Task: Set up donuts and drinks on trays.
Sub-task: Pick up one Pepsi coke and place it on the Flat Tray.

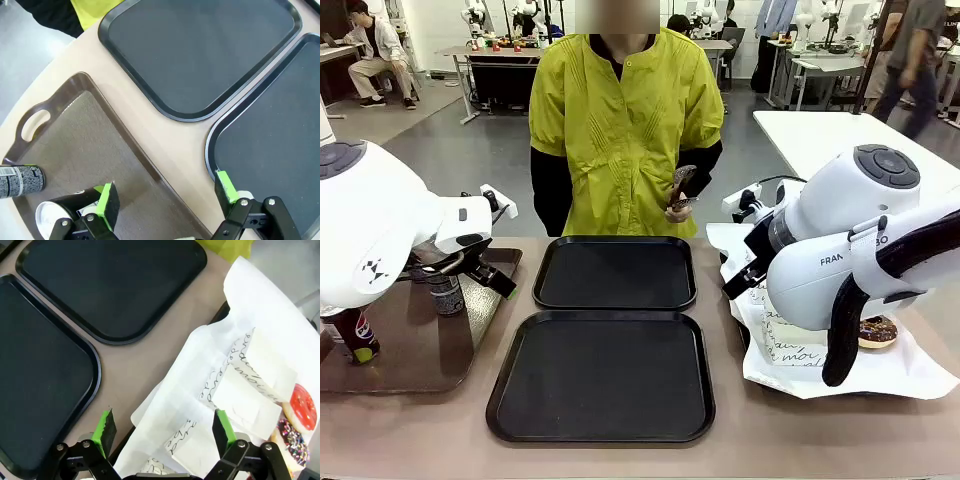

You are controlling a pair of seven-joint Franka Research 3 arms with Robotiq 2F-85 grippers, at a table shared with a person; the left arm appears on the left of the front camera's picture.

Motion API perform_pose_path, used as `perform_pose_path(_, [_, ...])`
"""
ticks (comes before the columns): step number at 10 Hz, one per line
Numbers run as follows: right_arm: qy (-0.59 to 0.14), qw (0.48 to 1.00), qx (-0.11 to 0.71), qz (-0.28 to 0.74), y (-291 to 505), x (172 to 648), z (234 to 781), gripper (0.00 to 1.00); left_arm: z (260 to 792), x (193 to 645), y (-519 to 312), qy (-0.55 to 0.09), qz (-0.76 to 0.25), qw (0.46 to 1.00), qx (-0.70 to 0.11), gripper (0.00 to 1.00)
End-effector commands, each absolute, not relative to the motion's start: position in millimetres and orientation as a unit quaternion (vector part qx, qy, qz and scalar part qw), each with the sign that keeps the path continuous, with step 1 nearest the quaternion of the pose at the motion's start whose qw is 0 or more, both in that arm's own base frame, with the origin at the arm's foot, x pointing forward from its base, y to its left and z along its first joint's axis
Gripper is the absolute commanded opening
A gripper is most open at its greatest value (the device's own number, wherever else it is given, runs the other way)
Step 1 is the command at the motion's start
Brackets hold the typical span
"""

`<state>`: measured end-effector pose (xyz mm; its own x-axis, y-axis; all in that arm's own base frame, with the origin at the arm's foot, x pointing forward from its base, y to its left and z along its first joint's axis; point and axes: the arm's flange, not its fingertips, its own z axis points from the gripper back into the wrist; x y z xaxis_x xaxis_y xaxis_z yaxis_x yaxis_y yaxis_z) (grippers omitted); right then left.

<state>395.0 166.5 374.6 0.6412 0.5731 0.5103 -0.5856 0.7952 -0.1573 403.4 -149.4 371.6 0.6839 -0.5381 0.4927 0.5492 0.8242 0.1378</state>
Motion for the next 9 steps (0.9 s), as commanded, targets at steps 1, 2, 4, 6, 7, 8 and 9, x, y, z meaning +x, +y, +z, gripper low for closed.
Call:
perform_pose_path(1, [-0.278,0.906,0.011,0.320,166.5,395.0,374.6,1.00,371.6,403.4,-149.5,-0.265,-0.296,0.917,-0.010,1.00])
perform_pose_path(2, [-0.278,0.906,0.011,0.320,166.5,395.0,374.6,1.00,371.6,403.4,-149.5,-0.265,-0.296,0.917,-0.010,1.00])
perform_pose_path(4, [-0.278,0.906,0.011,0.320,166.5,395.0,374.6,1.00,371.6,403.4,-149.5,-0.265,-0.296,0.917,-0.010,1.00])
perform_pose_path(6, [-0.278,0.906,0.011,0.320,166.5,395.0,374.6,1.00,371.6,403.4,-149.5,-0.265,-0.296,0.917,-0.010,1.00])
perform_pose_path(7, [-0.278,0.906,0.011,0.320,166.5,395.0,374.6,1.00,371.6,403.4,-149.5,-0.265,-0.296,0.917,-0.010,1.00])
perform_pose_path(8, [-0.278,0.906,0.011,0.320,166.5,395.0,374.6,1.00,371.6,403.4,-149.5,-0.265,-0.296,0.917,-0.010,1.00])
perform_pose_path(9, [-0.278,0.906,0.011,0.320,166.5,395.0,374.6,1.00,371.6,403.4,-149.5,-0.265,-0.296,0.917,-0.010,1.00])
